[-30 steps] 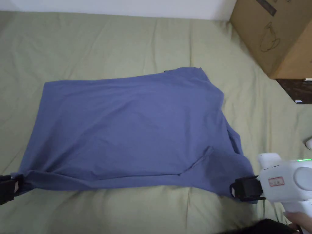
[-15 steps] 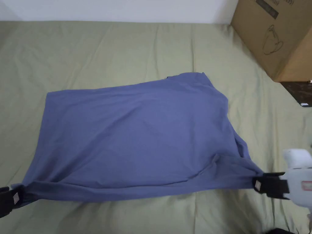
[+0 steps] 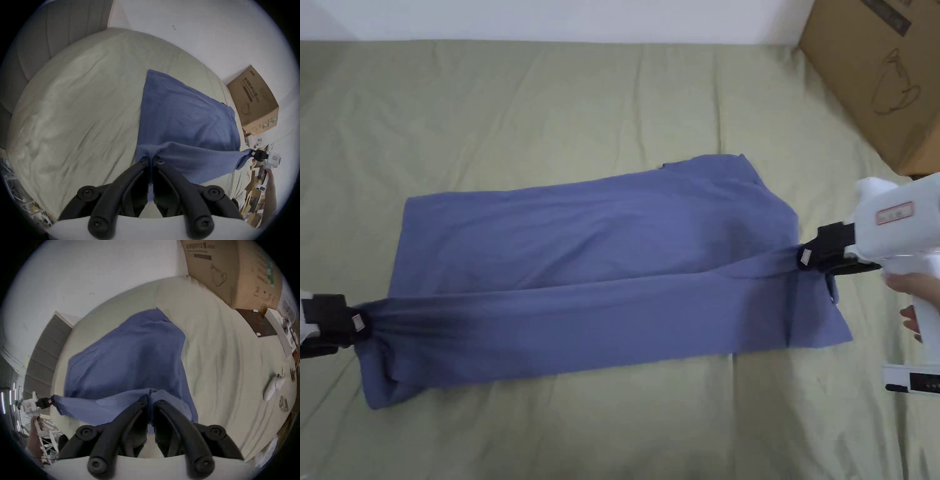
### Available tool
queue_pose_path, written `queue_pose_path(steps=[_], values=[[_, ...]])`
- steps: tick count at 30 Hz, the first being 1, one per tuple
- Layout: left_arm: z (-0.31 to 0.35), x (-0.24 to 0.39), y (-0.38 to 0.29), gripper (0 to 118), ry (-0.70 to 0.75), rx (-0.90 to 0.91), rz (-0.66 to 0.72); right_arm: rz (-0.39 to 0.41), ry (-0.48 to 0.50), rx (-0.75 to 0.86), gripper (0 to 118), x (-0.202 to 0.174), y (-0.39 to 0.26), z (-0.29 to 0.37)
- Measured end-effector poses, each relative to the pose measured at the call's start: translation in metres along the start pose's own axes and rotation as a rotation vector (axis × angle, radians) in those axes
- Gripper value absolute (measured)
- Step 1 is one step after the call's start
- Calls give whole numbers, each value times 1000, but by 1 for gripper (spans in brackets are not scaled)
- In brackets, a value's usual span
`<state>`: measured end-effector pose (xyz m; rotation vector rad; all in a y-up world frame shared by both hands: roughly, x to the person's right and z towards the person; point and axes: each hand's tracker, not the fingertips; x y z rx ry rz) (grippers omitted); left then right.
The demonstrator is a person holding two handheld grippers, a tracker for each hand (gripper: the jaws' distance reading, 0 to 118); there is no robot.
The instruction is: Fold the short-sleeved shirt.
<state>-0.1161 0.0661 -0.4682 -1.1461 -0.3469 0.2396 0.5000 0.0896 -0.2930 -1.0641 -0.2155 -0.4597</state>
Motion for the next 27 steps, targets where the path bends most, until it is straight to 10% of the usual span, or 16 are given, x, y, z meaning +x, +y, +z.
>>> queue_pose_path(steps=[6, 7, 9, 11, 17, 22, 24, 25, 27], values=[[-17, -9, 6, 58, 74, 36, 5, -10, -65, 10, 7, -4, -3, -32], [-15, -15, 4, 72, 49, 67, 50, -22, -55, 35, 18, -2, -8, -31], [-16, -24, 0, 103, 45, 27, 113, -37, -55, 85, 80, 0, -17, -27], [-9, -26, -9, 105, -25, 106, 95, -35, -57, 90, 118, 1, -26, -23], [31, -4, -36, 107, -26, 155, -47, 4, -12, 222, 118, -12, -59, 25], [62, 12, -61, 88, 34, 133, -117, 45, 67, 242, 108, -32, -94, 61], [64, 16, -74, 7, 65, 125, -144, 66, 62, 259, 31, -40, -104, 66], [65, 17, -80, 0, 73, 125, -147, 74, 58, 241, 0, -42, -111, 65], [62, 14, -90, 0, 77, 83, -188, 101, 94, 233, 0, -41, -115, 65]])
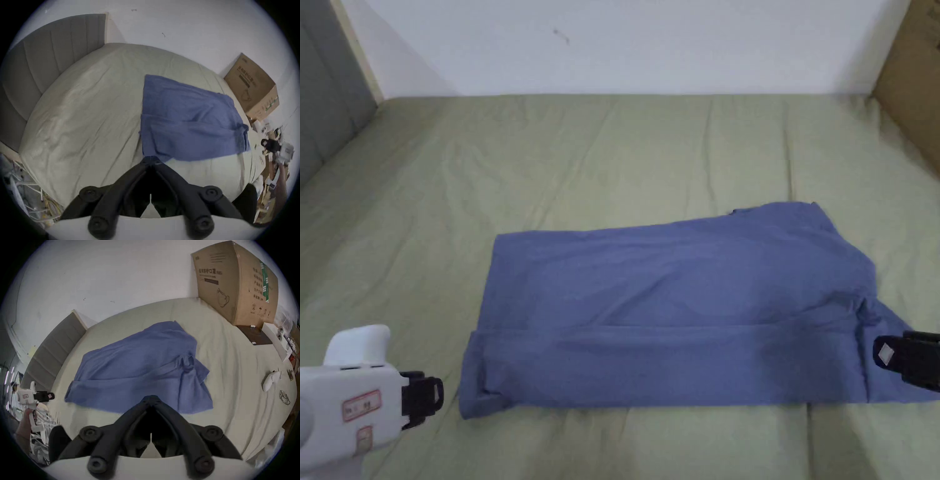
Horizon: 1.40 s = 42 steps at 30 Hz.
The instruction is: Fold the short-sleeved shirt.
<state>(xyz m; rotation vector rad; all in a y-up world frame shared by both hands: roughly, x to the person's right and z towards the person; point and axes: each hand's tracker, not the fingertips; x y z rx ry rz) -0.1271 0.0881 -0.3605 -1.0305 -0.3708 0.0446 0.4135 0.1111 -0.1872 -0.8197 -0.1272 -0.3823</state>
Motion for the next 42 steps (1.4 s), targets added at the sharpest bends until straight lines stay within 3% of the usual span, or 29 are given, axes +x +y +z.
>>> queue_pose_path(steps=[5, 6, 7, 8, 9, 10, 16, 17, 18, 19, 20, 23, 25, 26, 27, 29, 30, 33, 36, 37, 38, 40, 41, 42], values=[[-32, -6, 1, 1, 51, -38, 43, 18, -16, -11, 0, 2, 0, -2], [-41, -9, 3, 14, 68, -18, 81, 7, -13, -12, 0, 5, 1, -2], [-49, -11, 5, 40, 91, -9, 98, -7, -7, -9, 0, 5, 1, -1], [-57, -13, 5, 83, 104, -20, 102, -21, 2, -7, 0, 4, 0, 0], [-67, -16, 5, 102, 124, -41, 117, -36, 13, -7, 0, 7, 1, 1], [-75, -18, 3, 108, 127, -53, 129, -48, 19, -6, 0, 10, 2, 1], [-121, -7, 1, 106, 172, -143, 74, -92, -12, -3, 0, 22, 0, 1], [-119, 1, 2, 96, 195, -135, 28, -101, -22, -3, 0, 26, 1, 0], [-115, 8, 2, 74, 161, -109, -4, -110, -30, -2, 0, 30, 1, -1], [-108, 18, 4, 42, 131, -76, -26, -120, -37, 1, 0, 33, 1, -2], [-104, 24, 4, 1, 113, -48, -47, -129, -44, 7, 0, 36, 0, -1], [-94, 36, 7, 1, 6, -11, -39, -144, -91, 39, 0, 48, 1, -3], [-93, 37, 12, 1, 58, -22, -39, -159, -149, 40, 0, 63, 1, -5], [-92, 34, 13, 1, 114, -22, -51, -171, -166, 35, 7, 70, 2, -7], [-83, 34, 15, 1, 135, -21, -58, -187, -165, 32, 31, 78, 3, -11], [-80, 23, 16, 1, 144, -20, -56, -246, -170, -17, 111, 94, 2, -24], [-78, 18, 17, 1, 143, -22, -47, -269, -170, -41, 118, 100, 2, -34], [-75, 13, 18, 1, 106, -40, 5, -345, -180, -100, 117, 120, -7, -59], [-75, 22, 19, 1, 128, -42, -48, -354, -150, -223, 110, 125, -15, -84], [-75, 25, 19, 1, 137, -45, -69, -334, -133, -250, 98, 120, -18, -88], [-75, 28, 19, 1, 143, -49, -83, -297, -124, -263, 72, 111, -21, -88], [-76, 29, 21, 1, 144, -52, -93, -160, -201, -242, 39, 98, -18, -87], [-75, 30, 21, 1, 144, -52, -95, -125, -194, -227, 15, 94, -18, -85], [-75, 30, 22, 1, 142, -52, -96, -115, -169, -211, 15, 91, -18, -82]])
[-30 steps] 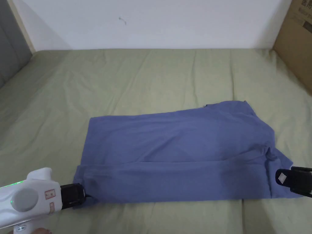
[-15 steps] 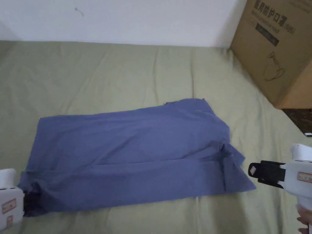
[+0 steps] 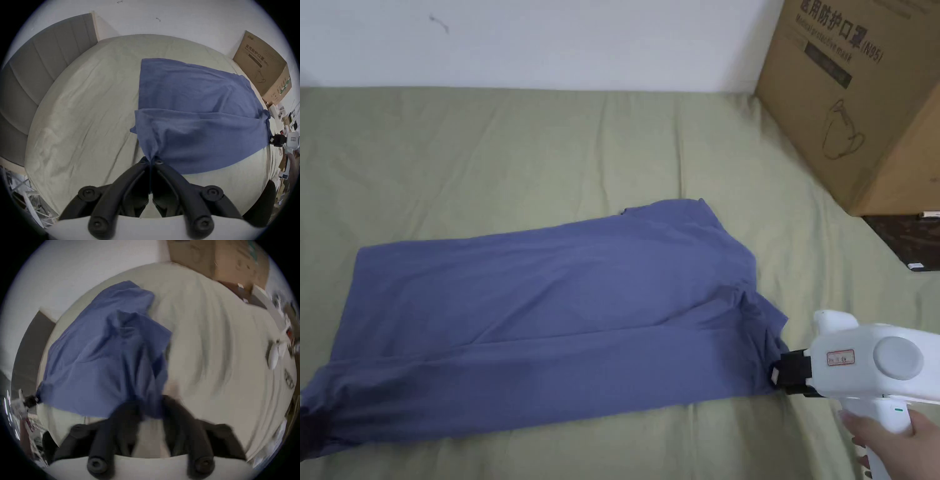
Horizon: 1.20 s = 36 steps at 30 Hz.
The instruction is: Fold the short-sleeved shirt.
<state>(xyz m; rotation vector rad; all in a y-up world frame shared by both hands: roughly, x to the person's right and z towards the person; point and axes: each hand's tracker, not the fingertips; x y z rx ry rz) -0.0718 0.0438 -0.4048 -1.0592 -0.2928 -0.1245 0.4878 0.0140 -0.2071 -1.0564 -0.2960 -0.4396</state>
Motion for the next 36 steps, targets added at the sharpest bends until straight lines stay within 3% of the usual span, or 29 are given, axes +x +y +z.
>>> queue_pose_path(steps=[3, 17, 23, 26, 27, 28, 29, 30, 31, 32, 34, 36], values=[[1, -4, 4, 1, -9, -3, 2, -36, 34, 9, 10, 3, 6, 8], [41, -18, -22, 1, -39, -47, -122, 10, -18, -51, 10, 13, -41, 78], [45, -32, -64, 1, -105, -217, -126, -73, -3, -141, 10, 23, -87, 94], [35, -34, -76, 2, -111, -226, -120, -166, 4, -157, 10, 29, -98, 80], [33, -35, -76, 6, -112, -215, -100, -192, 0, -145, 16, 29, -100, 77], [32, -36, -76, 19, -114, -199, -66, -197, -16, -141, 31, 27, -100, 75], [32, -37, -76, 47, -111, -187, -39, -175, -49, -129, 61, 22, -99, 76], [33, -38, -75, 68, -110, -171, -22, -126, -80, -107, 87, 27, -100, 74], [35, -40, -74, 81, -115, -151, -13, -81, -103, -80, 106, 23, -98, 77], [39, -40, -72, 92, -115, -131, -2, -43, -134, -57, 117, 17, -96, 81], [49, -38, -67, 111, -118, -86, 17, 22, -186, 18, 117, 0, -90, 95], [59, -32, -58, 111, -132, -29, 19, 71, -185, 64, 117, -18, -80, 106]])
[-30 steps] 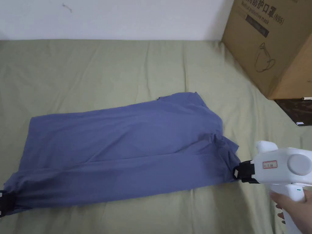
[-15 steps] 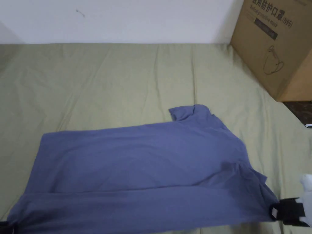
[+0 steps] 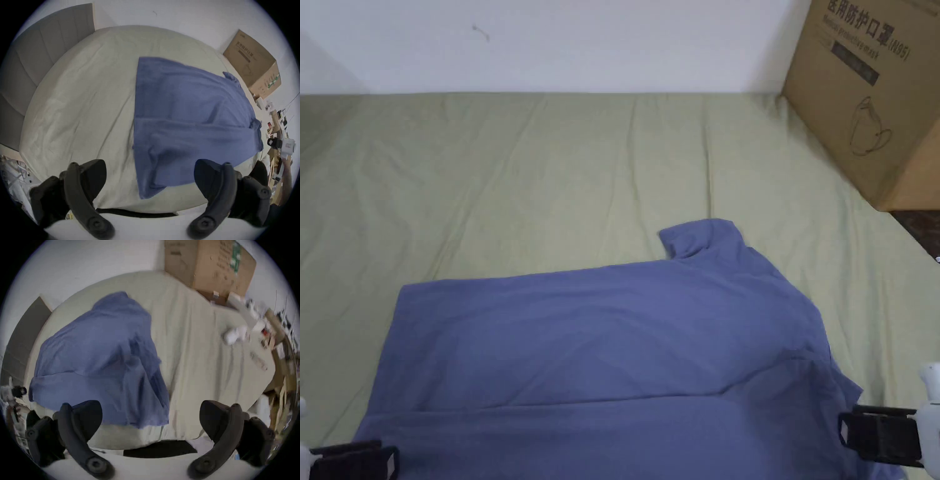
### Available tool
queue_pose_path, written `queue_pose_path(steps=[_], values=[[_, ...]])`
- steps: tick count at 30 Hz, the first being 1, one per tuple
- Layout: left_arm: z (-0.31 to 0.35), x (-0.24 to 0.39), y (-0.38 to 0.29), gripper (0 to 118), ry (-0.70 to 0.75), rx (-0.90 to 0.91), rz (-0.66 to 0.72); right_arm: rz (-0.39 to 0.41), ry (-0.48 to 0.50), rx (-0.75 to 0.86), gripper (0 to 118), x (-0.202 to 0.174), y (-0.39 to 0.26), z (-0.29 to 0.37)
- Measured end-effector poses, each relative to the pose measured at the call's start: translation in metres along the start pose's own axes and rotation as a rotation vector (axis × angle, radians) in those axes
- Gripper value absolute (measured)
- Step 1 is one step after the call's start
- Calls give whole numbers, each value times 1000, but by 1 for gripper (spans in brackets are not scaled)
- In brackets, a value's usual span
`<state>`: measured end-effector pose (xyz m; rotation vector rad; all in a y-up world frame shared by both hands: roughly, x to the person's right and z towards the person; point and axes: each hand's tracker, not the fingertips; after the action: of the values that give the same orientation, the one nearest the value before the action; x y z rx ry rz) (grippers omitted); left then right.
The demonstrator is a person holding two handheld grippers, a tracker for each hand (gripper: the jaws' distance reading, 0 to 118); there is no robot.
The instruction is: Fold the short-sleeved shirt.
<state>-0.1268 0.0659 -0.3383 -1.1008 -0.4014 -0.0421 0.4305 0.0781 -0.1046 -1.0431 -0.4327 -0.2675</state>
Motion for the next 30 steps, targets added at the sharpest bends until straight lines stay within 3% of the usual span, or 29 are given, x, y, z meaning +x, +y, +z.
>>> queue_pose_path(steps=[6, 7, 8, 9, 10, 11, 14, 18, 22, 23, 24, 25, 26, 27, 30], values=[[19, 46, 29, 111, 9, 127, -78, 138, 47, 114, 117, -53, 37, 11], [21, 53, 33, 108, -11, 134, -104, 150, 62, 149, 116, -63, 42, 12], [20, 59, 36, 93, -37, 146, -129, 165, 81, 169, 108, -71, 46, 12], [19, 66, 39, 68, -27, 156, -139, 182, 102, 186, 90, -81, 52, 11], [15, 72, 41, 33, -21, 157, -147, 185, 102, 185, 54, -89, 56, 8], [11, 76, 43, 0, -16, 156, -155, 185, 100, 183, 0, -96, 61, 3], [-4, 73, 56, 0, -61, 150, -150, 169, 176, 192, 0, -108, 74, -4], [-36, 42, 106, 0, -13, 128, -120, 167, 182, 199, 0, -113, 90, -14], [-87, -9, 170, 0, -6, 57, -26, 115, 210, 146, 0, -106, 99, -29], [-98, -17, 180, 5, 0, 48, -23, 104, 218, 137, 0, -104, 99, -32], [-109, -24, 189, 24, 16, 45, -20, 96, 222, 127, 0, -103, 99, -35], [-117, -27, 198, 54, 34, 56, -21, 90, 222, 118, 0, -102, 99, -38], [-127, -32, 203, 98, 34, 60, -23, 83, 222, 110, 0, -102, 98, -40], [-138, -36, 209, 116, 39, 50, -22, 74, 224, 100, 0, -101, 98, -44], [-158, -31, 216, 116, 22, 22, -24, 50, 226, 71, 0, -97, 97, -57]])
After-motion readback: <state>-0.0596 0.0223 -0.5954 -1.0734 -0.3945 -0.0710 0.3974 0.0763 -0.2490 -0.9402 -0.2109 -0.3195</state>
